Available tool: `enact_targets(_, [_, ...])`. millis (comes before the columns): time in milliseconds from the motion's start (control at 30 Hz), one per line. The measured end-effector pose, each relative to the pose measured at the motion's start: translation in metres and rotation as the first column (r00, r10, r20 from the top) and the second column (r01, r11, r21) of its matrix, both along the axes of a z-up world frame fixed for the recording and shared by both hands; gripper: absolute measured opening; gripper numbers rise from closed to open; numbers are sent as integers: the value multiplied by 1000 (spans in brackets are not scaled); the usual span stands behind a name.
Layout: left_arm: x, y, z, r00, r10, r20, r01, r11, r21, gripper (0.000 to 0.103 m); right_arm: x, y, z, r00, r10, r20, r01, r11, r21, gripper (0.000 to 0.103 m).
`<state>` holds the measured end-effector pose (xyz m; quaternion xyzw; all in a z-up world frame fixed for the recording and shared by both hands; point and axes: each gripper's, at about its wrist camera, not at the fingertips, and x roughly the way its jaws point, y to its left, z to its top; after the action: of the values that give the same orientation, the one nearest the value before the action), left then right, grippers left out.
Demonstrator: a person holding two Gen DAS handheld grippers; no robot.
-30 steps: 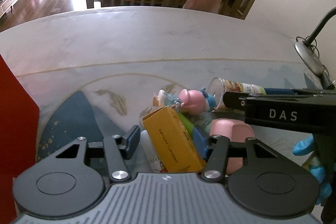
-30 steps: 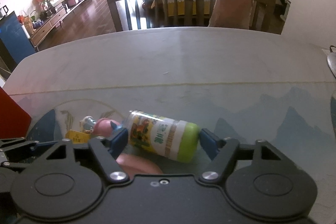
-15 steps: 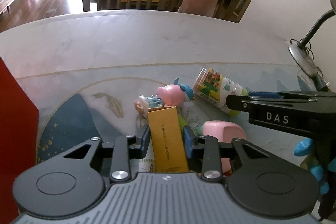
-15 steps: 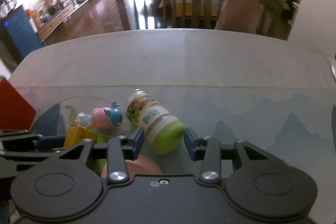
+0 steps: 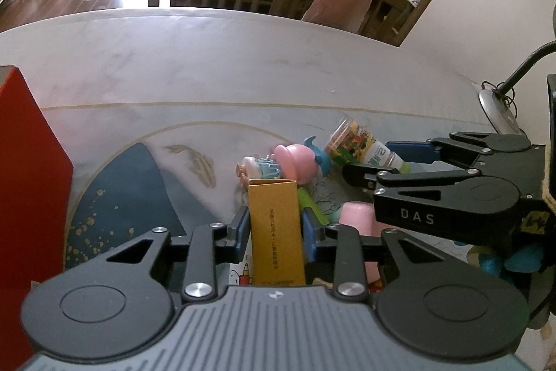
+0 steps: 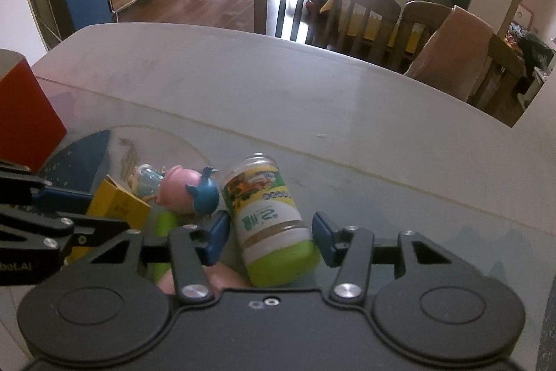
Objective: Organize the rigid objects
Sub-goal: 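Grasp the yellow carton with the left tool while the right tool grasps the green-capped jar, then carry the yellow carton and the green-capped jar with both tools into the box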
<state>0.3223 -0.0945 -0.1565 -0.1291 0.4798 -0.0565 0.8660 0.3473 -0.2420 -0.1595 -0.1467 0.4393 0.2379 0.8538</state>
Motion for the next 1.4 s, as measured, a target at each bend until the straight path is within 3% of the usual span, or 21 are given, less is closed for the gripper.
enact_targets(400, [-12,5,15,1000,12,24,-12,1000,-9,28,-26,-30,34,994,-108,17,107,991,77,42])
enact_targets(833, [-52,17,56,996,4,84,2,998,-64,28,-89,-28,102,990,-95,101,79,985,154,41])
enact_targets(1100, [-80,38,91,996,-13,86,18,998,-64,28,-124,6,139,988,-45,150,15,981,194,41])
enact_targets(1400, [-109,93,128,993,0,119,4,999,-40,28,-150,71,162,985,19,174,-57,974,218,39])
